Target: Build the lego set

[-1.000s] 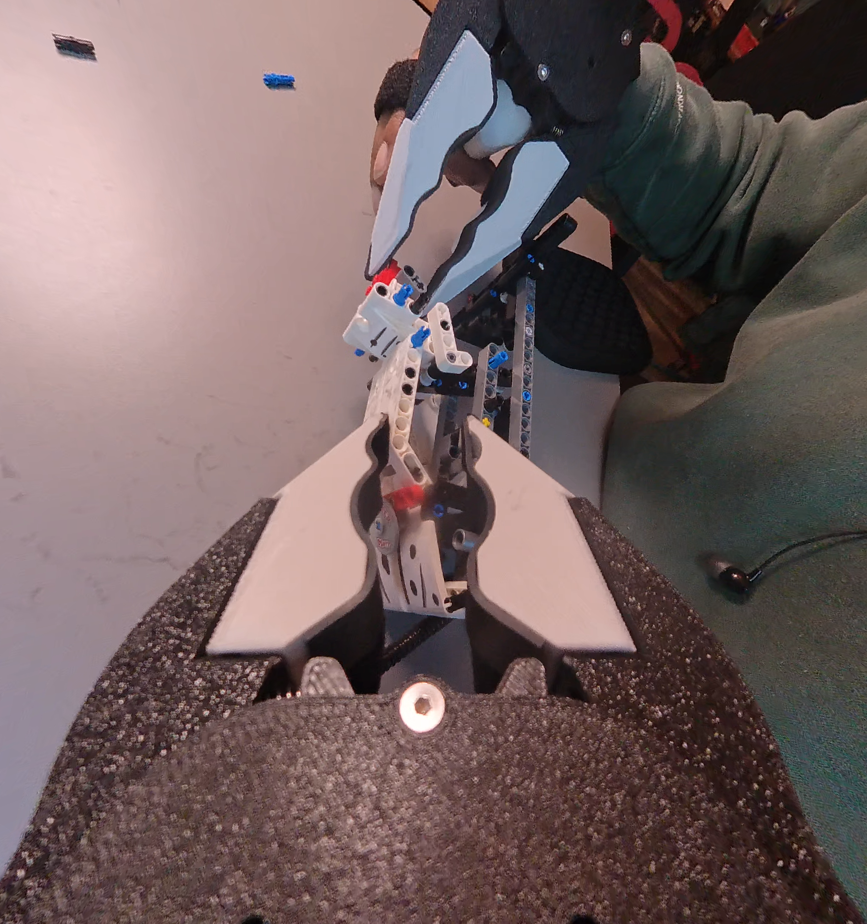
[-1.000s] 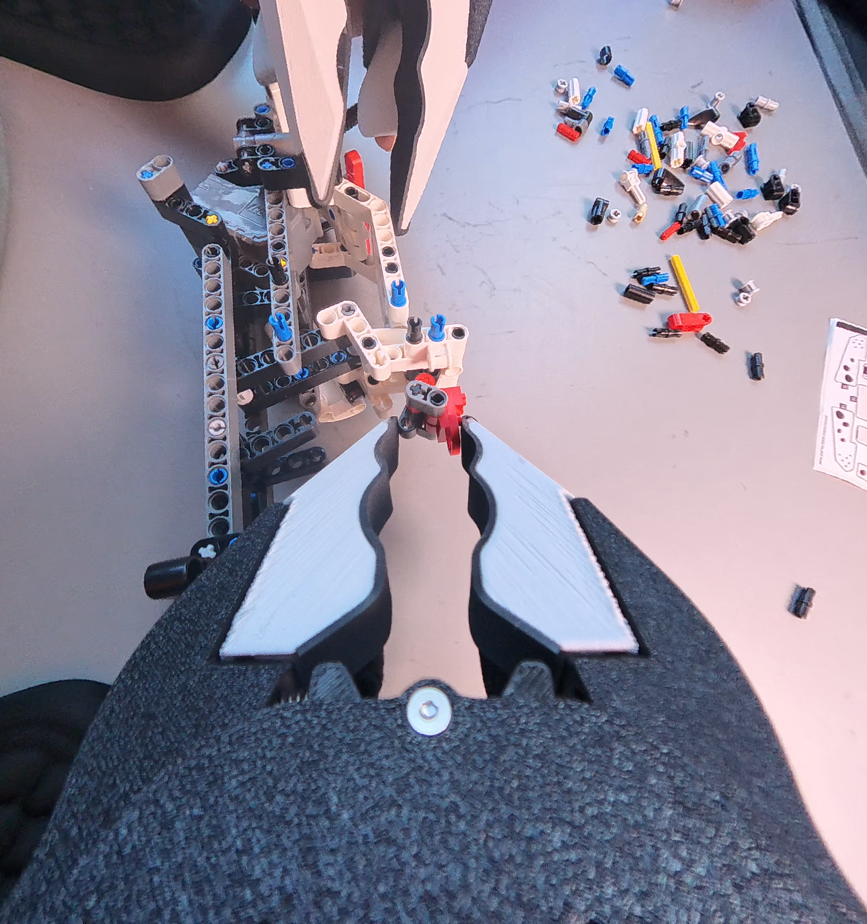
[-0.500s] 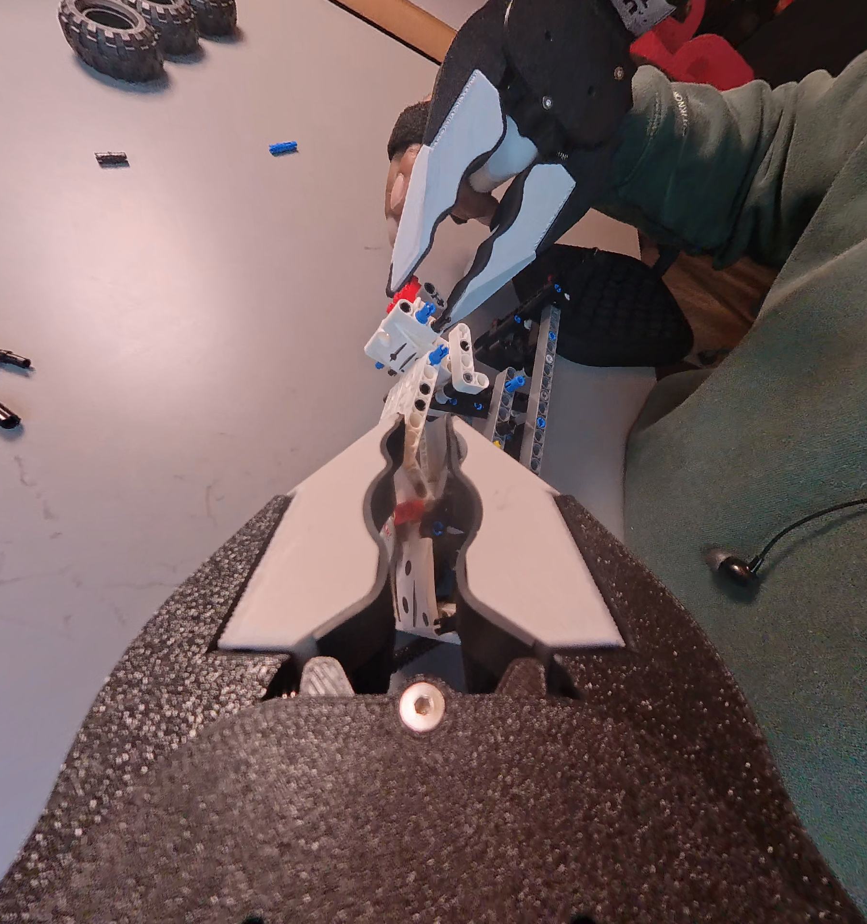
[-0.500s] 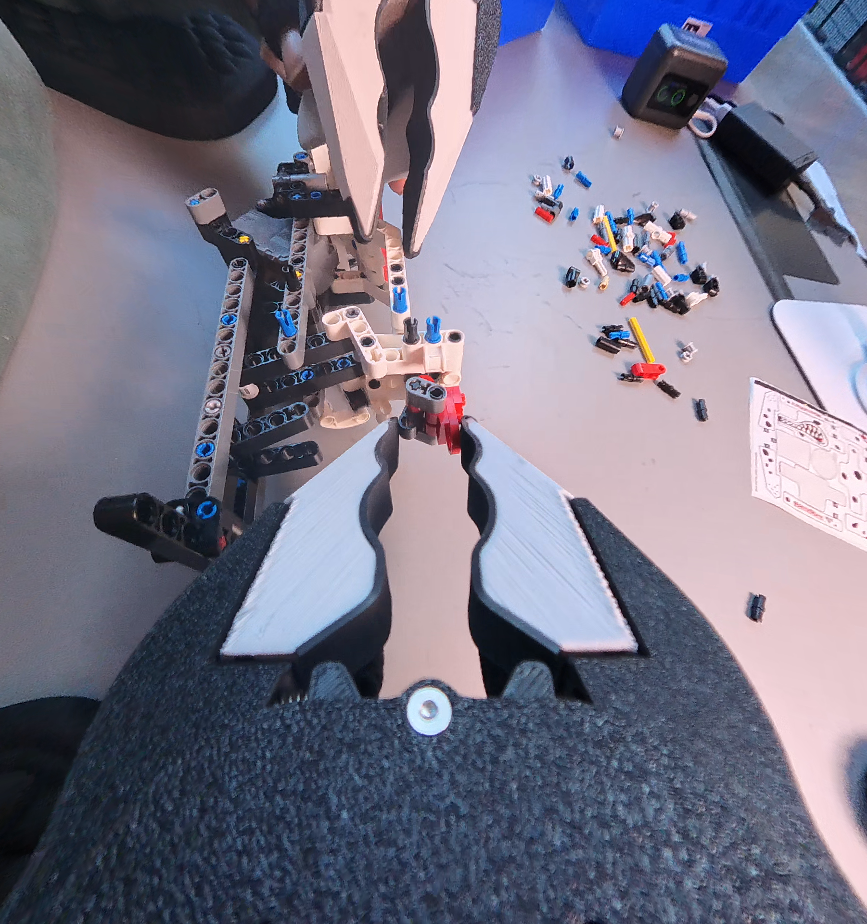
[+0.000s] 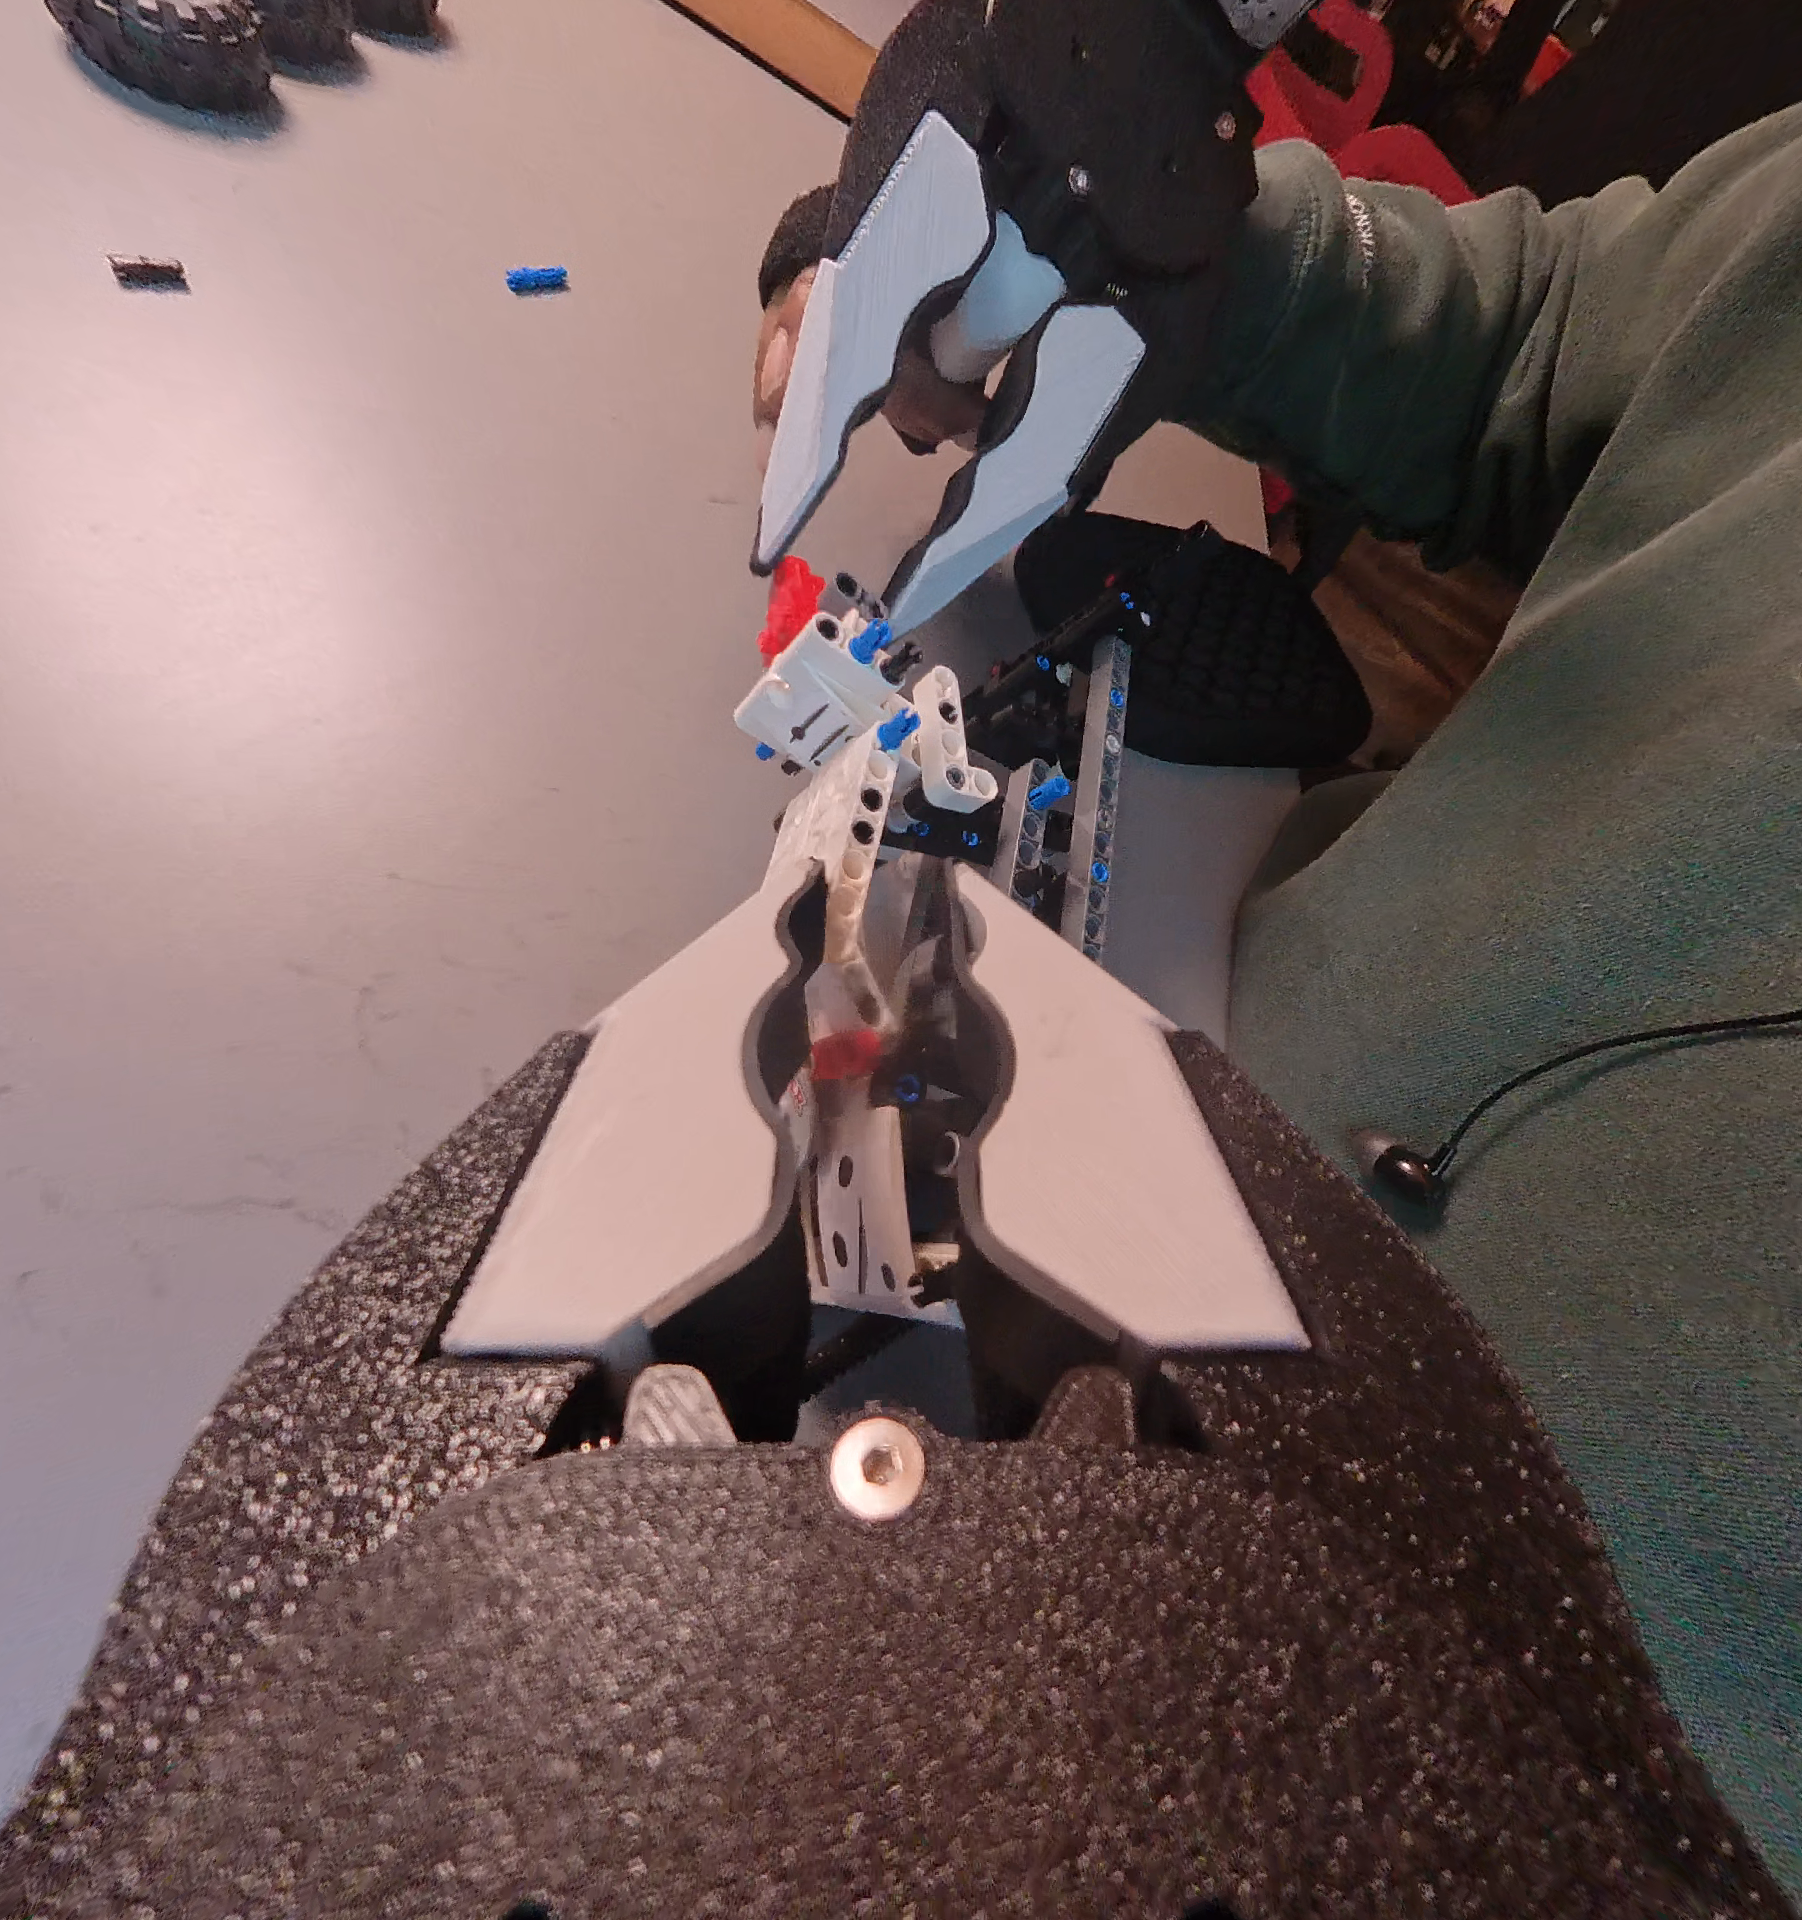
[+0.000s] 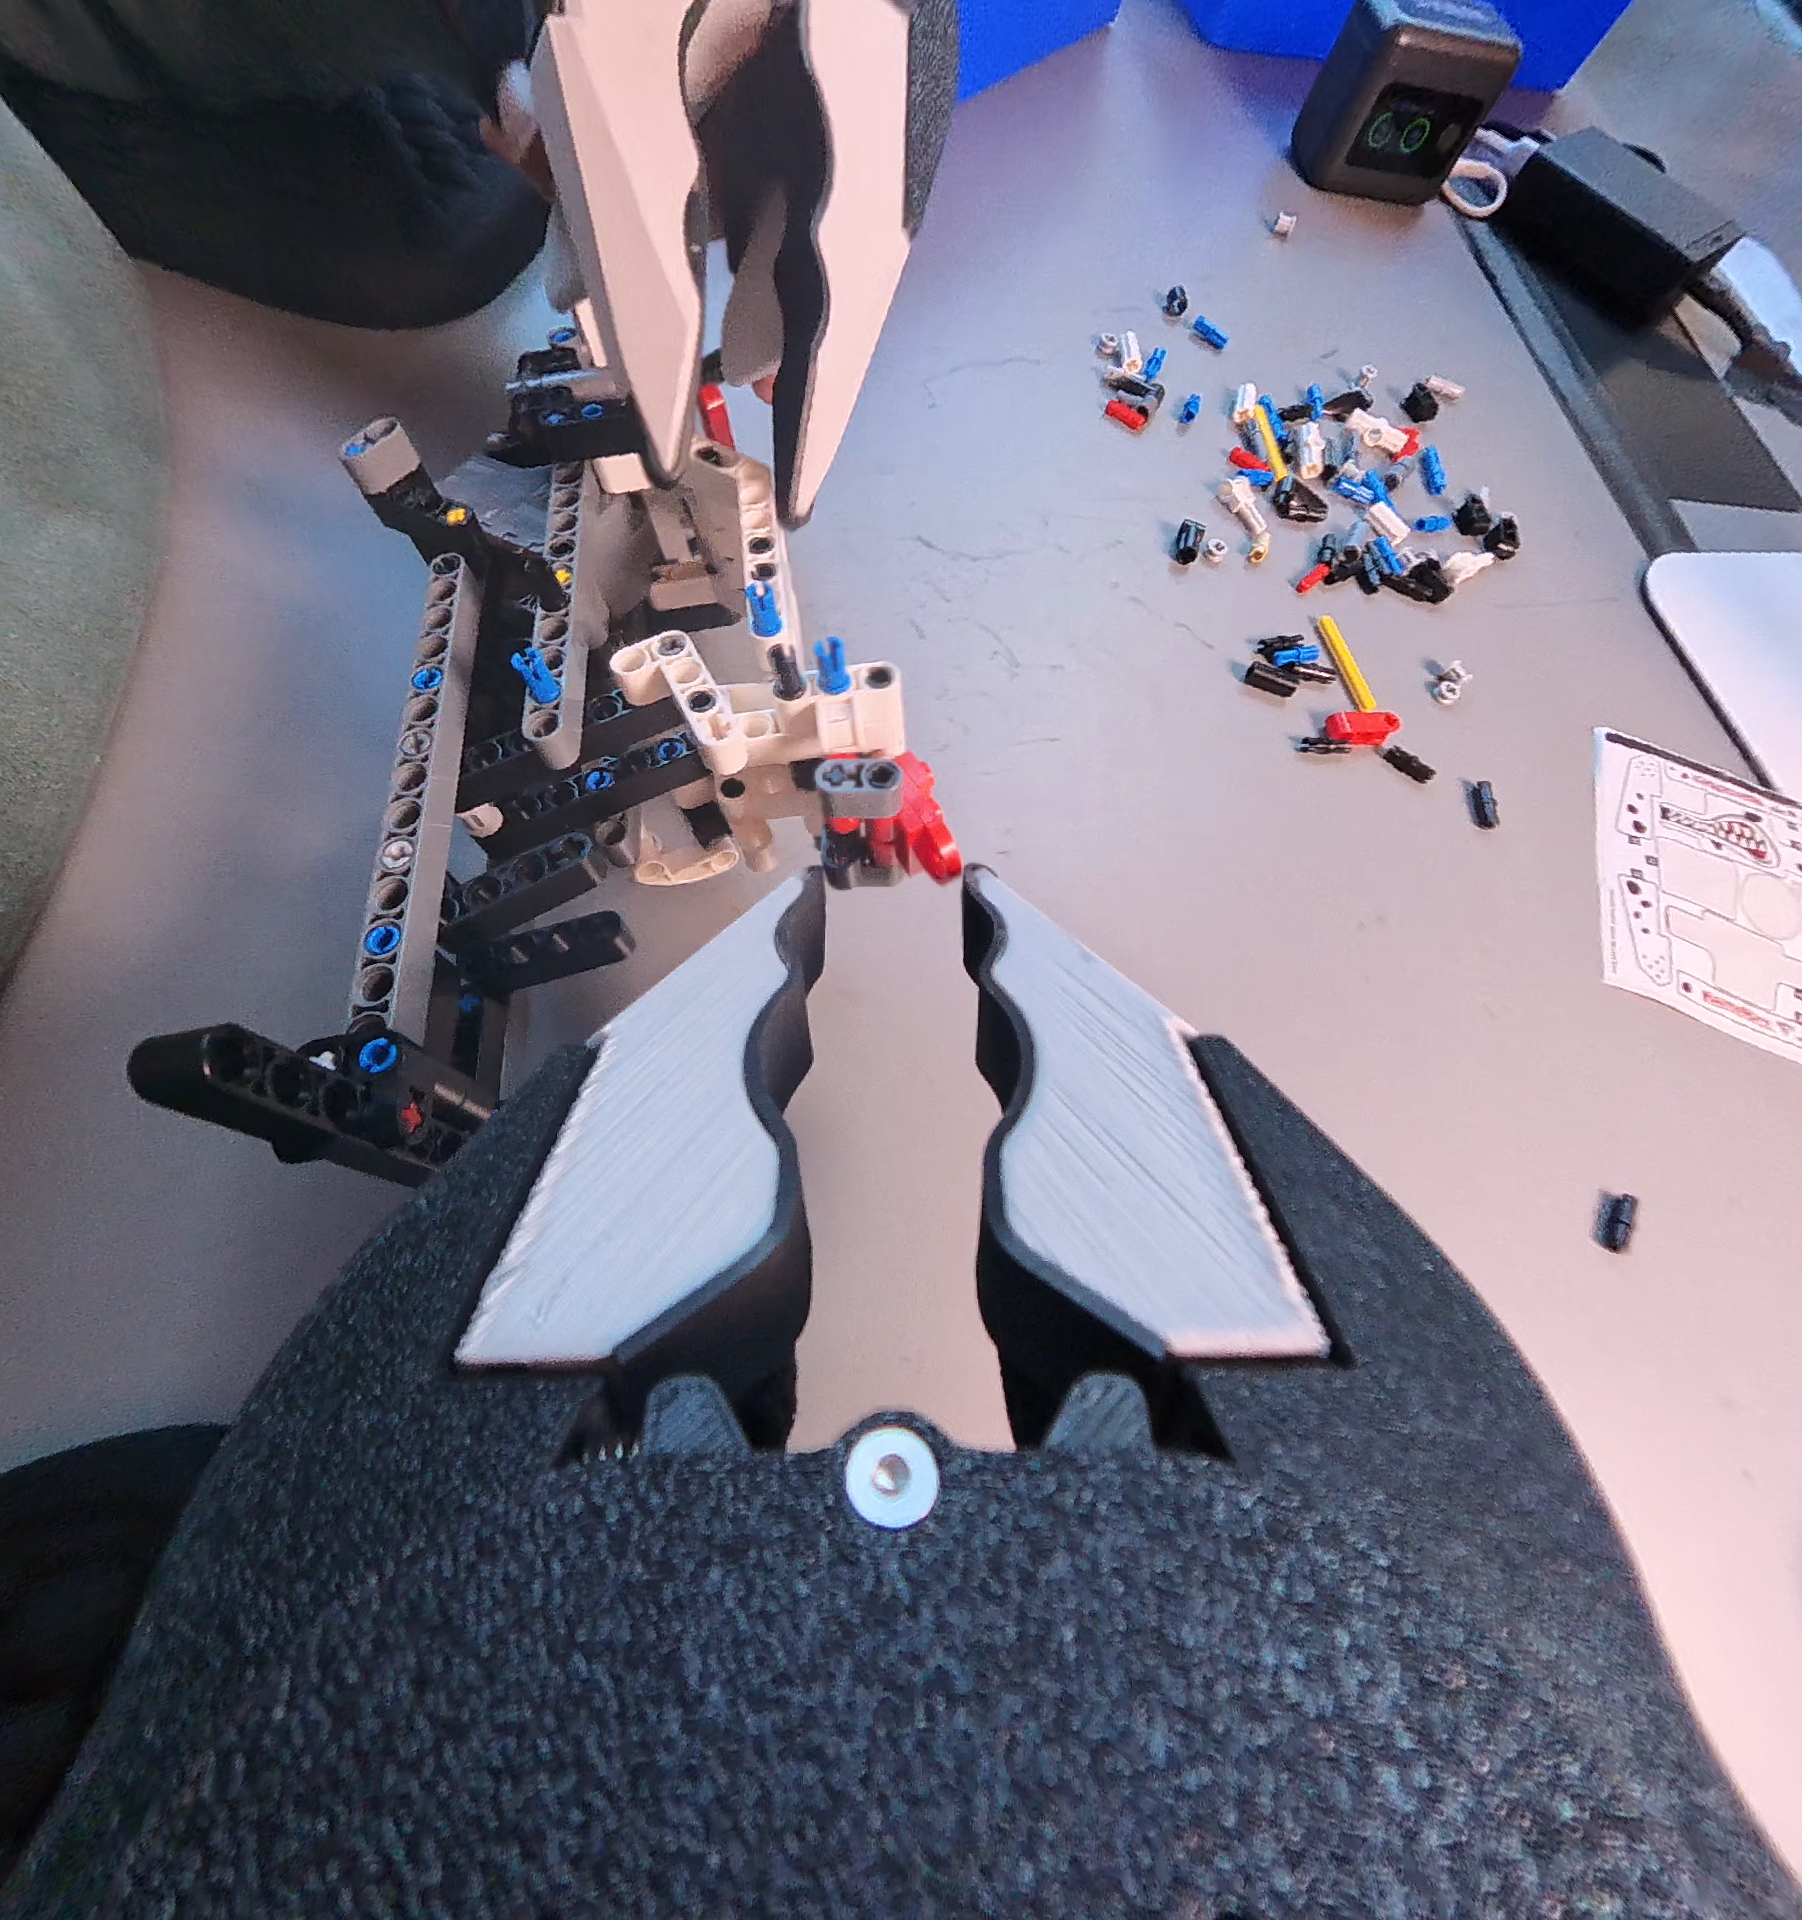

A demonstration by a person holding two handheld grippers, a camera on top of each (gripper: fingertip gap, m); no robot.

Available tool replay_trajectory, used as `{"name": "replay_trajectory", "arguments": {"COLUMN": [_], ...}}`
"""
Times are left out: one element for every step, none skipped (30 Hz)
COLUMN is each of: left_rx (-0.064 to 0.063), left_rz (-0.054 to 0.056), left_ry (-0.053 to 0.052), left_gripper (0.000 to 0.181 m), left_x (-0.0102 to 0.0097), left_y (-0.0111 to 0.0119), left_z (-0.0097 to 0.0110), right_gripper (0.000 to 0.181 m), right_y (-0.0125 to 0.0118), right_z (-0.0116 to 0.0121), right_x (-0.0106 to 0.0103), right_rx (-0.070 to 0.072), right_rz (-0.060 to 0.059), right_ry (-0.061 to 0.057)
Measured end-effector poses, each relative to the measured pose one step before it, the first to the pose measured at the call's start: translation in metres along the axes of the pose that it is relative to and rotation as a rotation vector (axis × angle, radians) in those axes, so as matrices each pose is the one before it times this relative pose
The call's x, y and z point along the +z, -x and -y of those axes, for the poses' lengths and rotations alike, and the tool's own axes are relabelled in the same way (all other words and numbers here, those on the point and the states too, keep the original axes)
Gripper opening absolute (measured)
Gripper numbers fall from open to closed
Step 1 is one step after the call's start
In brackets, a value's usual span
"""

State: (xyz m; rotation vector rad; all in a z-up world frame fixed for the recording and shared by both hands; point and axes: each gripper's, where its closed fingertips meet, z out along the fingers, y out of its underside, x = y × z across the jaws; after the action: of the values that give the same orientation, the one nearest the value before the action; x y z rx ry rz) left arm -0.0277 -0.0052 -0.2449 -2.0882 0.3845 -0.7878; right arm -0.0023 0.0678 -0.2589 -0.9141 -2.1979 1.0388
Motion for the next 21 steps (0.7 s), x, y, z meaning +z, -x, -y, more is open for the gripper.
{"name": "replay_trajectory", "arguments": {"left_rx": [-0.0236,-0.0199,-0.0179,-0.0182,-0.0169,-0.0135,-0.0092,-0.0073,-0.0058,-0.0008,0.0053,0.0115,0.0138,0.0126,0.0057,0.0043,0.0073,0.0061,0.0083,0.0116,0.0082], "left_rz": [-0.0109,-0.0124,-0.0187,-0.0245,-0.0287,-0.0284,-0.0268,-0.0263,-0.0260,-0.0175,0.0005,0.0160,0.0179,0.0074,0.0018,0.0066,0.0097,0.0111,0.0145,0.0162,0.0097], "left_ry": [0.0024,0.0008,-0.0043,-0.0071,-0.0058,-0.0046,-0.0030,-0.0001,-0.0021,0.0016,0.0200,0.0312,0.0316,0.0109,-0.0013,0.0027,0.0027,0.0051,0.0110,0.0218,0.0145], "left_gripper": [0.023,0.025,0.028,0.032,0.035,0.038,0.043,0.048,0.054,0.058,0.062,0.066,0.070,0.071,0.071,0.069,0.066,0.064,0.062,0.062,0.064], "left_x": [0.00011,0.00033,0.00017,-0.00023,-0.00074,-0.00117,-0.00117,-0.00071,-0.00057,-0.00071,-0.00019,0.00025,0.00064,0.00064,0.00014,0.00028,0.00052,0.00072,0.00091,0.00144,0.00178], "left_y": [0.00054,0.00022,-0.00091,-0.00155,-0.00210,-0.00199,-0.00188,-0.00187,-0.00250,-0.00185,0.00039,0.00246,0.00241,0.00057,-0.00023,0.00072,0.00134,0.00142,0.00170,0.00152,0.00039], "left_z": [-0.00154,-0.00137,-0.00043,0.00037,0.00042,0.00035,-0.00002,-0.00072,-0.00030,-0.00062,-0.00338,-0.00541,-0.00576,-0.00271,-0.00043,-0.00088,-0.00089,-0.00116,-0.00197,-0.00386,-0.00271], "right_gripper": [0.026,0.026,0.025,0.024,0.023,0.023,0.023,0.022,0.020,0.020,0.020,0.020,0.020,0.020,0.020,0.019,0.019,0.018,0.018,0.018,0.016], "right_y": [-0.00253,-0.00009,0.00346,0.00528,0.00648,0.00580,0.00482,0.00401,0.00330,0.00339,0.00273,0.00097,0.00035,0.00140,0.00114,0.00003,0.00069,0.00039,0.00013,0.00058,0.00050], "right_z": [0.00300,0.00482,0.00620,0.00665,0.00601,0.00463,0.00377,0.00365,0.00374,0.00325,0.00186,-0.00053,-0.00303,-0.00366,-0.00202,-0.00030,-0.00016,0.00017,0.00008,0.00020,0.00046], "right_x": [-0.00442,-0.00509,-0.00481,-0.00316,-0.00076,0.00192,0.00416,0.00544,0.00585,0.00589,0.00543,0.00501,0.00455,0.00372,0.00282,0.00161,0.00081,0.00049,0.00049,0.00039,0.00051], "right_rx": [0.0094,0.0092,0.0025,-0.0088,-0.0215,-0.0274,-0.0306,-0.0339,-0.0335,-0.0327,-0.0346,-0.0386,-0.0398,-0.0310,-0.0190,-0.0102,-0.0094,-0.0121,-0.0124,-0.0091,-0.0049], "right_rz": [0.0061,0.0189,0.0320,0.0305,0.0279,0.0198,0.0132,0.0087,0.0069,0.0109,0.0099,0.0035,0.0044,0.0174,0.0213,0.0172,0.0223,0.0190,0.0164,0.0187,0.0171], "right_ry": [0.0012,0.0000,0.0016,0.0044,0.0095,0.0174,0.0199,0.0164,0.0131,0.0136,0.0186,0.0282,0.0365,0.0341,0.0192,0.0094,0.0104,0.0105,0.0111,0.0100,0.0077]}}
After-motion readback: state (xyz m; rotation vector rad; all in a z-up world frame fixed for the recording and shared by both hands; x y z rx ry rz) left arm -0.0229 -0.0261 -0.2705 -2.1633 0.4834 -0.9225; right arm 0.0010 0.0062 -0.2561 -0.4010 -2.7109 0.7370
